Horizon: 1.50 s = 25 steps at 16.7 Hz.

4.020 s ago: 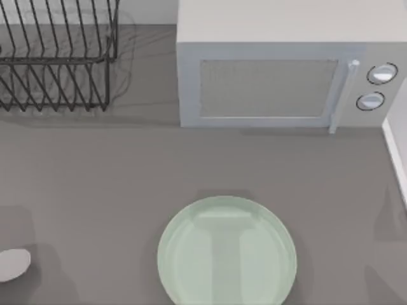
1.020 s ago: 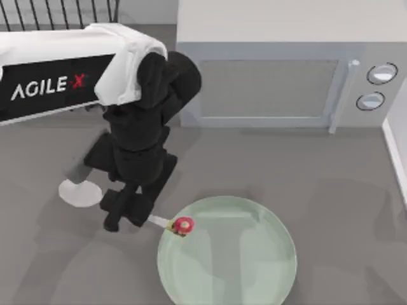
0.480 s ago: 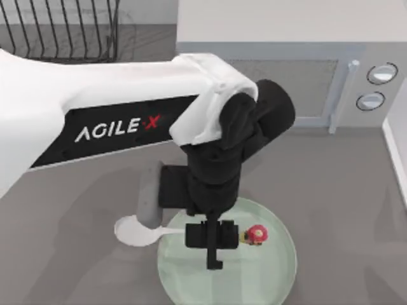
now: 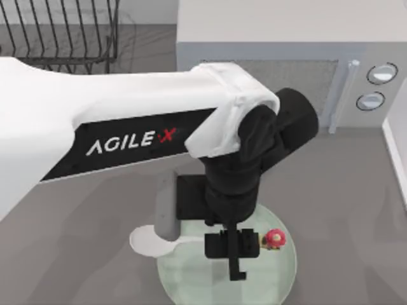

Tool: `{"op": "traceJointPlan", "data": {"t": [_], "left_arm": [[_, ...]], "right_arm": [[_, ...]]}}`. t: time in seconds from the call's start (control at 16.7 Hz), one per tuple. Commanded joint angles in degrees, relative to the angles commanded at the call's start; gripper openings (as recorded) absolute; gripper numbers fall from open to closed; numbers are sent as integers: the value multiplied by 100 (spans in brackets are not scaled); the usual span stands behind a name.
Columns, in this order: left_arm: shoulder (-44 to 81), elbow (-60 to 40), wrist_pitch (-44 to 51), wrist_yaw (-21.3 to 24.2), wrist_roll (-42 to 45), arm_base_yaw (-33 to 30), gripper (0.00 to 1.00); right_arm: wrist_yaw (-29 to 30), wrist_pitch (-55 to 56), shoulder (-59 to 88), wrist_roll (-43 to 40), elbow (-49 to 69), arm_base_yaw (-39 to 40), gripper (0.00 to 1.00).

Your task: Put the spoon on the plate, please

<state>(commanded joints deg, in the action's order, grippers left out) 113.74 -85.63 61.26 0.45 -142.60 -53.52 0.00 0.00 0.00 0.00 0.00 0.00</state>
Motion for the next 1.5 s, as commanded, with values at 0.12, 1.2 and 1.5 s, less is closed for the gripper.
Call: {"op": "traceJointPlan", "data": {"t": [0.12,1.2,1.5], "left_arm": [[0,0,0,0,0,0,0],[-611,287,275,353,297,-534,0],[-490,278,-93,263,189,-435,0]], "right_arm": [[0,0,0,0,0,0,100],[0,0,0,0,0,0,100],[0,0,0,0,0,0,100]]}}
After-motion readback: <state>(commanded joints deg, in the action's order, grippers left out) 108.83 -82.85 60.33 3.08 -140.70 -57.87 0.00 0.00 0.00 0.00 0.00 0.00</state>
